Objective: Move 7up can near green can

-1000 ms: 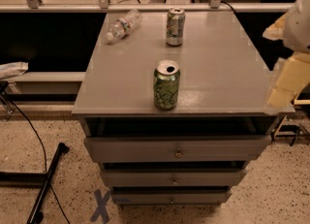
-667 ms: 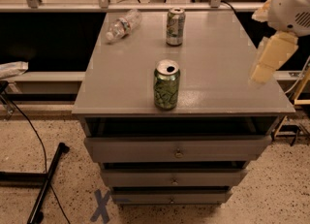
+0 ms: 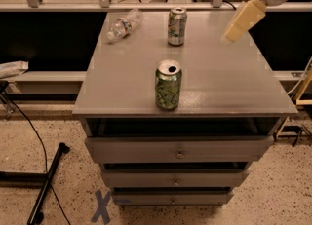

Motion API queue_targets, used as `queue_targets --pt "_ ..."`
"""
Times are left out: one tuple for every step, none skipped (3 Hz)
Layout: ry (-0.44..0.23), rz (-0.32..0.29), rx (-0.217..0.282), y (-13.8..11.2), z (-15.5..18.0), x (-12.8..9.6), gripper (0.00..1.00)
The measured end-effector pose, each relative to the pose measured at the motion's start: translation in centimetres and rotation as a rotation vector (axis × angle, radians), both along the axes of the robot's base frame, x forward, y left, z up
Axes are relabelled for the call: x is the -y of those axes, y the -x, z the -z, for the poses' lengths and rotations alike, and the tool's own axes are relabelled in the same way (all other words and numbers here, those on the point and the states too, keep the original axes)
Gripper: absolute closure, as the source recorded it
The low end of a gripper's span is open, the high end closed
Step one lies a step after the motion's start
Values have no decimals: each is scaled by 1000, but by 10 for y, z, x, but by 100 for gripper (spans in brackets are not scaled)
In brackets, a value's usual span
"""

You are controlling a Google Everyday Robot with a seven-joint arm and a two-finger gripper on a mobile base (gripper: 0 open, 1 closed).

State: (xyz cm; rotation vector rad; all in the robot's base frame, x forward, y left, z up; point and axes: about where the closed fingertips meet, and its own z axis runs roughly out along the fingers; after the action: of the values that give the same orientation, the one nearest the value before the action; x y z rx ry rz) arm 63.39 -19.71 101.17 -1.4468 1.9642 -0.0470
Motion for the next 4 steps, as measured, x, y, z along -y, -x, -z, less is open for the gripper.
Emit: queue_targets --pt "-180 66 59 -53 10 -11 0" --pt "-354 154 110 -108 33 -46 0" --pt "-436 204 124 -137 52 -70 0" --pt "-488 241 108 -163 76 -90 0"
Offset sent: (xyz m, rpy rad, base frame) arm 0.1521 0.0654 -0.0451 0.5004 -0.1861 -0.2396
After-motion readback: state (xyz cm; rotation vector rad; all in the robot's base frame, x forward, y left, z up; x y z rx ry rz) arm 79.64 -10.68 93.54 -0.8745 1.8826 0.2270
